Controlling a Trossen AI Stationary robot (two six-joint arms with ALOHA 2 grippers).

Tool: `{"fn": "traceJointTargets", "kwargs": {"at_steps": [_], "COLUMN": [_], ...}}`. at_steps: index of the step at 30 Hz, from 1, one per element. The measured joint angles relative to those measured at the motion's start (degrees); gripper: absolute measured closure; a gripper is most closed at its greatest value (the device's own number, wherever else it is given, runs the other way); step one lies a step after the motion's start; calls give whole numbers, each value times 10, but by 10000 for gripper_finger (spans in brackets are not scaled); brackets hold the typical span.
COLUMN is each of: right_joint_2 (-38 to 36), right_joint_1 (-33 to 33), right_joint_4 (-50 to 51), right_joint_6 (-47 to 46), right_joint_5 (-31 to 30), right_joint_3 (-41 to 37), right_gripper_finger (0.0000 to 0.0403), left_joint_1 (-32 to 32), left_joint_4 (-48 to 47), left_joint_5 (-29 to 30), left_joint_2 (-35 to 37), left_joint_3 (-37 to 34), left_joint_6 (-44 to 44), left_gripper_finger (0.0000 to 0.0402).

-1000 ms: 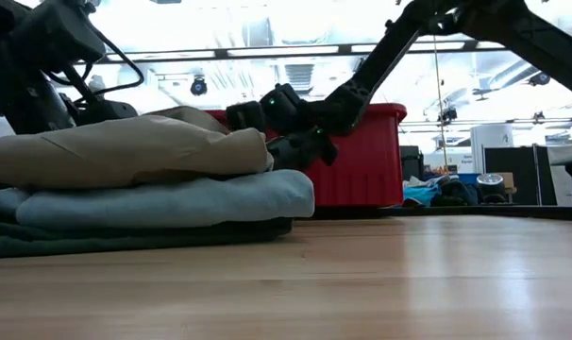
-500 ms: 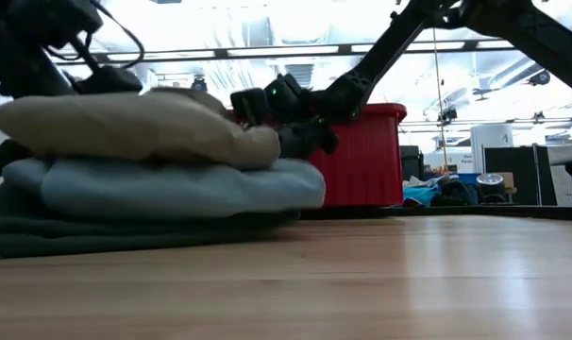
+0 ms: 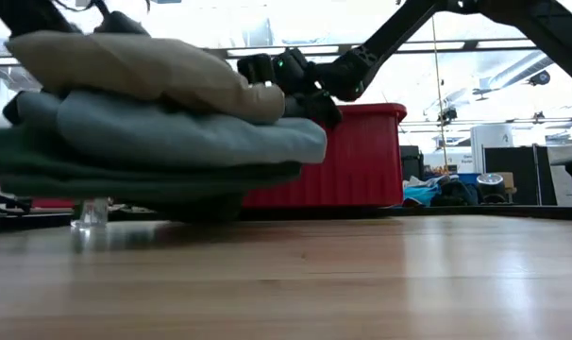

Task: Fold Laundry from Bin
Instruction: Put the stacked folded clothes into the red bin

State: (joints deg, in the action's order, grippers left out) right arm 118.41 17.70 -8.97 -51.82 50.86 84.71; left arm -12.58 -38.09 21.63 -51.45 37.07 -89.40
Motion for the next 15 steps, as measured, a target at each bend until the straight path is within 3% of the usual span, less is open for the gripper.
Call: {"fn": "traceJointTargets", "kwargs": {"at_steps": [6, 15], "right_joint_2": [-31, -84], "right_joint_1": [6, 27], "right_joint_4": [8, 18], "right_joint_6": [-5, 1], "right_joint_5": [1, 11], "right_joint_3": [0, 0], "right_gripper_finger": [314, 314], "left_joint_1": [0, 1], "left_joint_4": [-70, -77], "left_joint_5": [15, 82], "left_joint_2": [-9, -27], "left_joint_3": [71, 149], "left_joint_6": [14, 72], "left_gripper_finger": [366, 366]}}
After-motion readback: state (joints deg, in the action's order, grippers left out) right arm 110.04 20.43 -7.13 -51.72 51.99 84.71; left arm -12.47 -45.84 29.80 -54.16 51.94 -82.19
